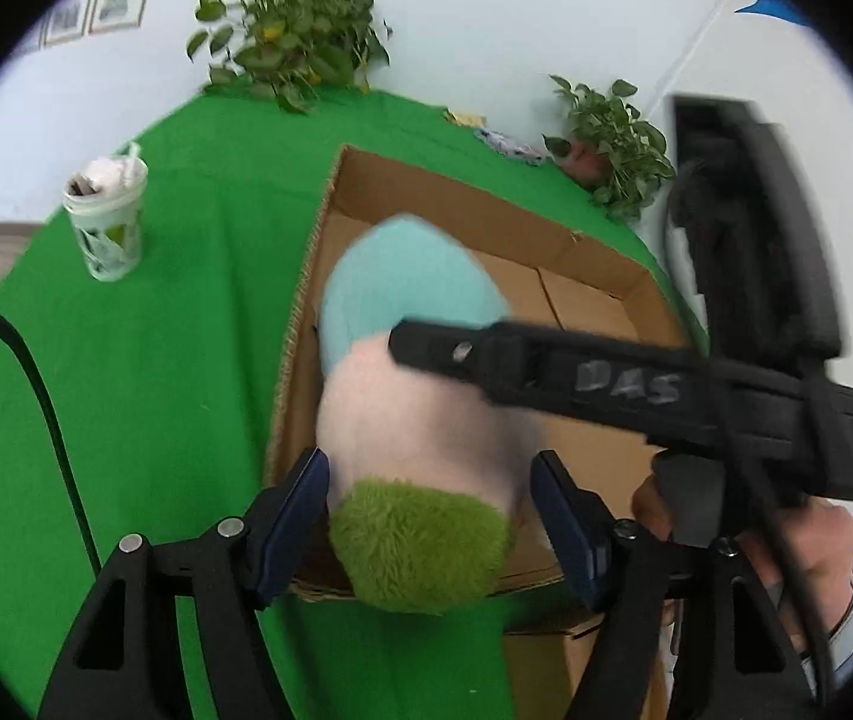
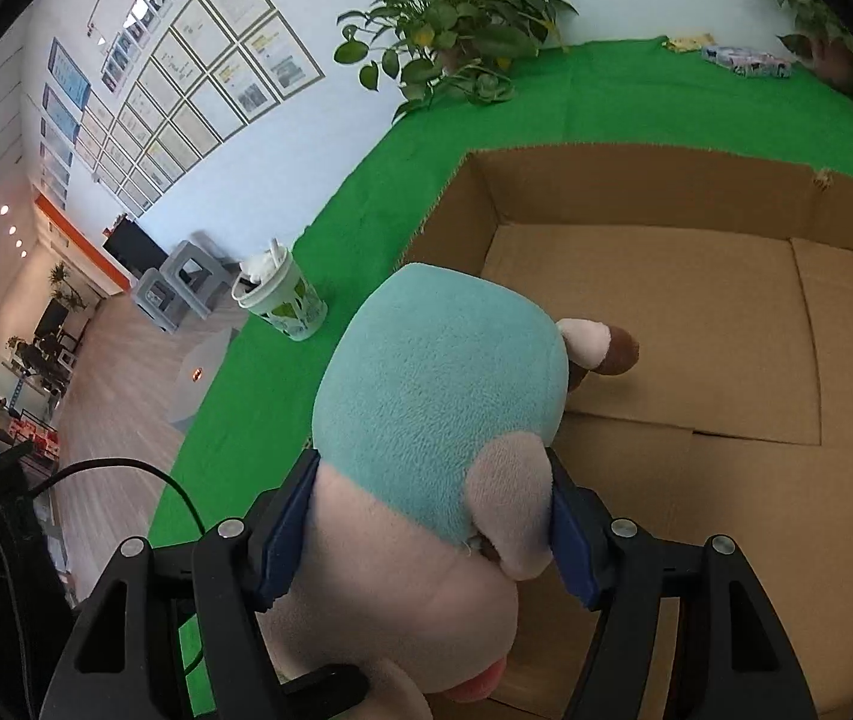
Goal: Organize objects
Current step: 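Lower the plush pig into the large box and open the left gripper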
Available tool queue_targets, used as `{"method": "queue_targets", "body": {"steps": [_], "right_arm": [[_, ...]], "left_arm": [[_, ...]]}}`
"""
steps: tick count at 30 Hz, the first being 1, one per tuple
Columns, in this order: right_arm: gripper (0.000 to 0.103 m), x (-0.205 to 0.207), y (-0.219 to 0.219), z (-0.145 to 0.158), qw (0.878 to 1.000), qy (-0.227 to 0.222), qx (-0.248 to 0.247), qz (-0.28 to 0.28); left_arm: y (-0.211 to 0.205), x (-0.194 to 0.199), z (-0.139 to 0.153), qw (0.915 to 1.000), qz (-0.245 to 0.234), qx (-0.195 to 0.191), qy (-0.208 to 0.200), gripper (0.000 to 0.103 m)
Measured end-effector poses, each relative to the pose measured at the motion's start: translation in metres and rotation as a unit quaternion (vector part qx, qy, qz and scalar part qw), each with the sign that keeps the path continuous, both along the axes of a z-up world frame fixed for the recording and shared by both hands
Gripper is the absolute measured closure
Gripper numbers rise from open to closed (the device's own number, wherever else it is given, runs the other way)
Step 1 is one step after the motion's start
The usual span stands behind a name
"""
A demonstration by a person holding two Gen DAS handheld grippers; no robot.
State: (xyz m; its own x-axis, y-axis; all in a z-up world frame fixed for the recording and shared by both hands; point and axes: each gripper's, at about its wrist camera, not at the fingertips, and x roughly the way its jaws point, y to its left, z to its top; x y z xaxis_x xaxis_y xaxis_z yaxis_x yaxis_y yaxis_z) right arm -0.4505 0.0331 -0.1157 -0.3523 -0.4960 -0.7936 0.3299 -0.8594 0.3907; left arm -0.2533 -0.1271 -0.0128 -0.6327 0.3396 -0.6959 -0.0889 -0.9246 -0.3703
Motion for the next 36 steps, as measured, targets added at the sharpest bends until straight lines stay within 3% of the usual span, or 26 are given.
{"method": "queue_targets", "body": {"steps": [3,6,9,12,15,19,29,31,33,35,36], "right_arm": [[0.026,-0.008,-0.008,-0.015,1.000,-0.022,-0.017,0.000],[0.023,-0.012,-0.004,-0.011,0.998,-0.032,-0.052,-0.010],[0.020,-0.010,0.008,0.008,0.997,-0.022,-0.077,-0.010],[0.020,-0.009,0.016,0.006,0.998,-0.026,-0.054,-0.027],[0.036,-0.008,0.009,-0.012,0.998,-0.056,-0.040,-0.006],[0.043,-0.011,-0.013,-0.017,0.999,-0.020,-0.030,-0.002],[0.043,-0.003,-0.034,-0.006,0.998,0.059,0.023,0.011],[0.034,0.002,-0.021,0.004,0.998,0.058,0.020,0.001],[0.030,0.009,-0.007,0.015,0.998,0.062,0.024,-0.016],[0.025,0.027,0.013,0.034,0.996,0.079,0.022,-0.024],[0.017,0.038,0.023,0.043,0.995,0.091,0.018,-0.028]], "left_arm": [[-0.002,0.005,0.005,0.9993,0.008,-0.028,0.021,0.035],[-0.002,-0.001,0.000,0.9993,0.002,-0.037,0.011,0.039],[-0.008,0.001,-0.003,0.9999,0.011,0.000,-0.001,0.041],[-0.008,-0.004,-0.005,0.9998,0.017,0.005,-0.004,0.041],[-0.009,-0.007,-0.012,0.9993,0.028,0.010,-0.023,0.045],[-0.013,-0.005,-0.012,0.9988,0.043,0.012,-0.021,0.050],[-0.002,0.018,0.000,0.9976,0.050,-0.048,-0.001,0.055],[-0.003,0.029,0.006,0.9969,0.056,-0.055,0.011,0.055],[-0.003,0.044,0.014,0.9957,0.061,-0.063,0.030,0.051],[-0.001,0.061,0.025,0.9924,0.077,-0.081,0.051,0.033],[0.000,0.070,0.031,0.9903,0.085,-0.086,0.069,0.028]]}}
